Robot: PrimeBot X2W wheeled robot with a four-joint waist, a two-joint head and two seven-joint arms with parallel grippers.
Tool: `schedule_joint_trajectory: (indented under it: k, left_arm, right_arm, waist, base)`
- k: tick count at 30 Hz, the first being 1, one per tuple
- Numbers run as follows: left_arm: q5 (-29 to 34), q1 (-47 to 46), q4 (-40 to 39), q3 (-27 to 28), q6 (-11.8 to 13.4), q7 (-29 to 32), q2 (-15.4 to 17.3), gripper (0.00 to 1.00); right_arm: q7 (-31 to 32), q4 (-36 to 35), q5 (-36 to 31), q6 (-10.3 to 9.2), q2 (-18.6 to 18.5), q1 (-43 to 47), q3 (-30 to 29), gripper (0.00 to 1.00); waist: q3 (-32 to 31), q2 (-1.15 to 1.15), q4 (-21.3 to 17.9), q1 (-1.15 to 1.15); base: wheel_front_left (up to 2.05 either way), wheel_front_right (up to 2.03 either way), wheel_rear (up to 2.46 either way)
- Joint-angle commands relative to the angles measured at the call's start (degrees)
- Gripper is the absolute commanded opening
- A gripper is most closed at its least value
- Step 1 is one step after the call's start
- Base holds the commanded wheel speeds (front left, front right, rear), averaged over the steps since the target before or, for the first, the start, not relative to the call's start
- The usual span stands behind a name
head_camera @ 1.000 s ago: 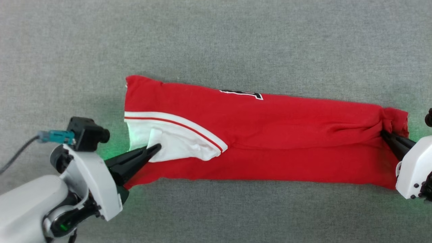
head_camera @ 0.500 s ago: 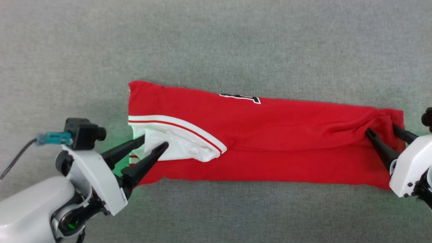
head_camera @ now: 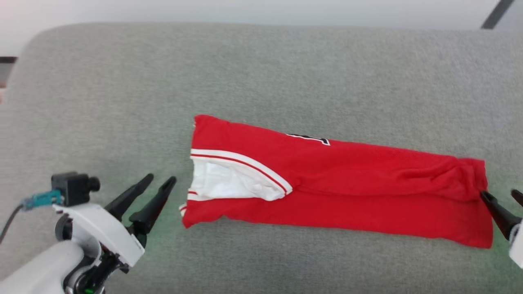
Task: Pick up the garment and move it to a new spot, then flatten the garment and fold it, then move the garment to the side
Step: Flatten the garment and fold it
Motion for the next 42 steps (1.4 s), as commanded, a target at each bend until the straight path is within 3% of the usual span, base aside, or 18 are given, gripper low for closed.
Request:
schedule_joint_trajectory:
  k: [1, 13, 25, 32, 42]
  left_arm:
    - [1.11, 1.27, 0.51, 1.31, 0.02, 0.04, -0.52, 1.0]
    - [19.03, 16.39, 6.5, 24.23, 0.02, 0.04, -11.92, 1.0]
    - [41.25, 21.04, 3.82, 39.61, 0.07, 0.03, -20.01, 1.0]
    - [49.23, 22.27, 0.43, 42.86, 0.04, 0.03, -23.06, 1.0]
    - [50.82, 21.37, -0.16, 42.44, 0.03, 0.03, -24.65, 1.0]
  right_arm:
    - [-0.05, 0.02, 0.11, -0.06, -0.05, 0.86, -0.58, 1.0]
    - [3.13, 2.77, 3.22, -0.05, 0.73, 7.53, -6.99, 1.0]
    - [6.36, 8.7, 3.03, -0.05, 2.83, 1.99, -7.22, 1.0]
    - [10.68, 13.85, 0.65, -0.05, 4.49, -3.03, -7.67, 1.0]
    - [17.17, 19.75, -4.69, -0.03, 8.68, -6.59, -8.1, 1.0]
  waist:
    - [-2.33, 0.0, 2.28, 0.0]
    - [-7.49, 0.0, 4.79, 0.0]
    - [-6.19, 0.0, 5.3, 0.0]
    - [-4.97, 0.0, 6.11, 0.0]
    - [-2.82, 0.0, 7.38, 0.0]
  base:
    - [0.0, 0.0, 0.0]
    - [0.0, 0.0, 0.0]
    - [0.0, 0.0, 0.0]
    - [0.0, 0.0, 0.0]
    - [0.0, 0.0, 0.0]
